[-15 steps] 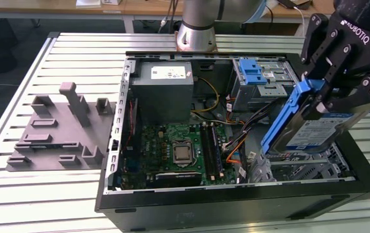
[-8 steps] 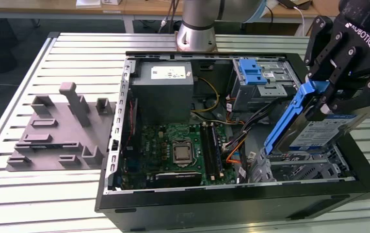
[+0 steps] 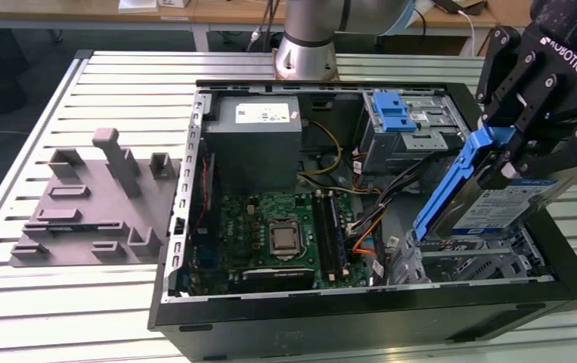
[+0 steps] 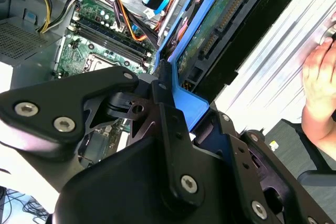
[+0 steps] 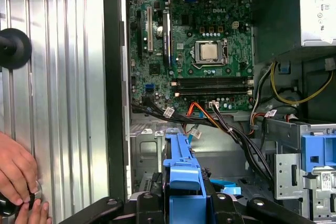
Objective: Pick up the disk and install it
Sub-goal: 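Insert the disk into the insertion slot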
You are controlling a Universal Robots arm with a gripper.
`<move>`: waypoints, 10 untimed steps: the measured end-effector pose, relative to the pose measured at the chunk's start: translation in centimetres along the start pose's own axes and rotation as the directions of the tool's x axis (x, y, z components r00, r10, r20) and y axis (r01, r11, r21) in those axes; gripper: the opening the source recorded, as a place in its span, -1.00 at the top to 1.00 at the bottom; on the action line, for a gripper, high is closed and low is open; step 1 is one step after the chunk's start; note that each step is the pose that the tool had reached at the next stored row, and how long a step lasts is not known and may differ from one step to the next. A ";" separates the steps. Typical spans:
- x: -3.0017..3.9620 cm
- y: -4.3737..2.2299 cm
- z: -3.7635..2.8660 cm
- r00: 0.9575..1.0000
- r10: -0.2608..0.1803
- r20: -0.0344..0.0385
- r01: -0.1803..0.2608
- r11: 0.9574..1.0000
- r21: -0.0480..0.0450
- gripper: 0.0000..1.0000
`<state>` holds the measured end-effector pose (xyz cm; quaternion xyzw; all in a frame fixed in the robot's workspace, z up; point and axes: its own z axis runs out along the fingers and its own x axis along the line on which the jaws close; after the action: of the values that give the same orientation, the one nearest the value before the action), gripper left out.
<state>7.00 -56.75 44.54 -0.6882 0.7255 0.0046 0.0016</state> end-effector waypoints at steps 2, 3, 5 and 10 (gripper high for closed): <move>0.00 -0.02 0.04 1.000 0.000 0.000 0.000 1.000 0.000 0.27; 0.00 -0.03 0.09 1.000 0.000 0.000 0.000 1.000 0.000 0.27; 0.00 -0.07 0.20 1.000 0.000 0.000 0.000 1.000 0.000 0.27; 0.00 -0.23 0.55 1.000 0.000 0.000 0.000 1.000 0.000 0.27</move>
<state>7.23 -56.75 43.99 -0.6883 0.7254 0.0045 0.0015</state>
